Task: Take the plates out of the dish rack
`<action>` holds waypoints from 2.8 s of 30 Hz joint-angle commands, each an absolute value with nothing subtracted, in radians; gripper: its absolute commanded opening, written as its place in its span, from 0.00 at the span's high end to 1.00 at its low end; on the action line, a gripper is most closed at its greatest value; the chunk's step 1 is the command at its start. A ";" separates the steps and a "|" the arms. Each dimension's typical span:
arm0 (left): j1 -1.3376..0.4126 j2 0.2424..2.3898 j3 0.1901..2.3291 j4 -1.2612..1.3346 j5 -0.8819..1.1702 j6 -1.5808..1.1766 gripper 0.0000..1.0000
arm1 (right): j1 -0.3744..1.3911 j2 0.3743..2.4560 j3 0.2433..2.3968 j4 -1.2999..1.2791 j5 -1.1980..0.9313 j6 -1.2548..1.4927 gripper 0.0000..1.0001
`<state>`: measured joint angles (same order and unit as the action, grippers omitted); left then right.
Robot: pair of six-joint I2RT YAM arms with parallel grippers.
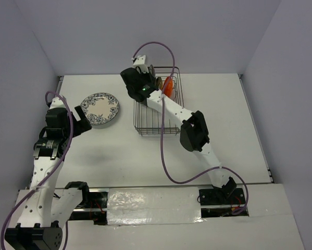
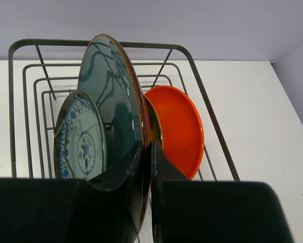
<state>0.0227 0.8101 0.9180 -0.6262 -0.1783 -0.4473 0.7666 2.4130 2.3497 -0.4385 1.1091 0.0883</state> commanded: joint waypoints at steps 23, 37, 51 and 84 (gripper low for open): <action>0.015 0.815 0.928 -0.595 -0.196 -0.440 0.01 | 0.784 2.234 2.364 0.455 1.353 -0.866 1.00; 0.015 0.769 0.928 -0.499 0.101 -0.433 0.00 | 0.852 1.844 2.457 -0.554 0.943 -0.146 1.00; 0.012 0.801 0.902 -0.082 0.893 -0.606 0.00 | 0.479 1.281 1.464 0.041 -0.638 0.423 1.00; 0.311 0.960 1.034 -0.425 0.276 -0.856 1.00 | 0.469 1.214 1.233 -0.146 -0.157 0.433 0.16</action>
